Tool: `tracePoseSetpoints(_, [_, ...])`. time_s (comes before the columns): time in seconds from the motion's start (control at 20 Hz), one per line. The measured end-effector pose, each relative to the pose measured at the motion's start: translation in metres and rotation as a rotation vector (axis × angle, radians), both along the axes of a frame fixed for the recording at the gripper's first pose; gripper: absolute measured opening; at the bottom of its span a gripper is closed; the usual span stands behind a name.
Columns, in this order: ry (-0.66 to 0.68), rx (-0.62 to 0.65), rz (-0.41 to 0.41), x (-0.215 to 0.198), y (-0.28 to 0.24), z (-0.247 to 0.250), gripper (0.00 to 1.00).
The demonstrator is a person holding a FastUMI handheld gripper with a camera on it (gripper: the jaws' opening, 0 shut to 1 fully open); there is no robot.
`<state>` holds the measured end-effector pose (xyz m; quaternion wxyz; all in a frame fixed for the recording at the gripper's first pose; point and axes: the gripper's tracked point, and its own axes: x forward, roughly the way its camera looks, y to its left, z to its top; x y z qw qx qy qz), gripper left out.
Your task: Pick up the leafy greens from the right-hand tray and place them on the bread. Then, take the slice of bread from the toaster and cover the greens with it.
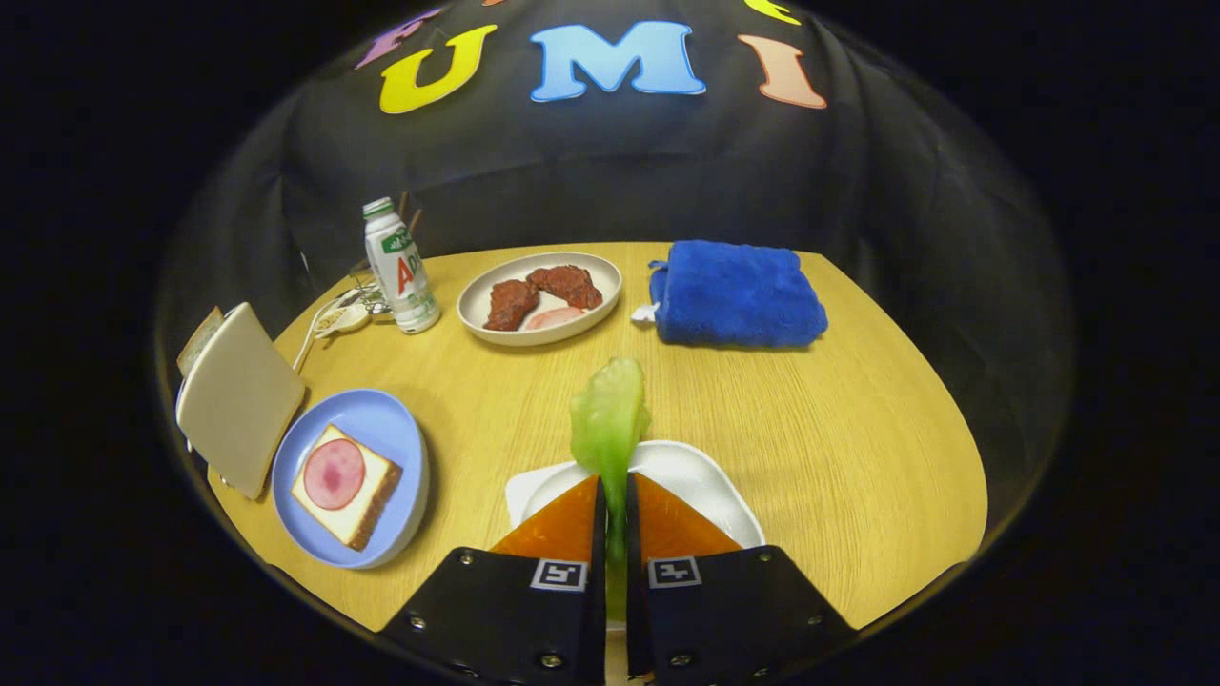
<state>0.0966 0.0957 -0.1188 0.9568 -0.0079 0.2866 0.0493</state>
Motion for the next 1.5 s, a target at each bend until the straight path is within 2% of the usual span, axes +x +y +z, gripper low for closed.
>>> tracePoseSetpoints(0.25, [-0.082,0.021,0.190,-0.020,0.083,0.041,0.09])
tracePoseSetpoints(0.4, [-0.086,0.007,0.293,-0.021,0.132,0.043,0.09])
tracePoseSetpoints(0.55, [-0.051,-0.003,0.360,-0.018,0.168,0.030,0.09])
tracePoseSetpoints(0.7, [-0.031,-0.035,0.377,-0.009,0.188,0.015,0.09])
tracePoseSetpoints(0.95, [0.028,-0.033,0.440,-0.017,0.220,-0.003,0.09])
tracePoseSetpoints(1.05, [0.033,-0.034,0.458,-0.019,0.226,-0.007,0.18])
tracePoseSetpoints(1.1, [0.043,-0.015,0.471,-0.023,0.231,-0.005,0.31])
tracePoseSetpoints(1.2, [0.028,-0.035,0.460,-0.019,0.227,-0.003,0.43])
tracePoseSetpoints(1.3, [0.035,-0.053,0.458,-0.020,0.223,-0.006,0.46])
tracePoseSetpoints(1.5, [0.045,-0.048,0.454,-0.020,0.213,-0.009,0.61])
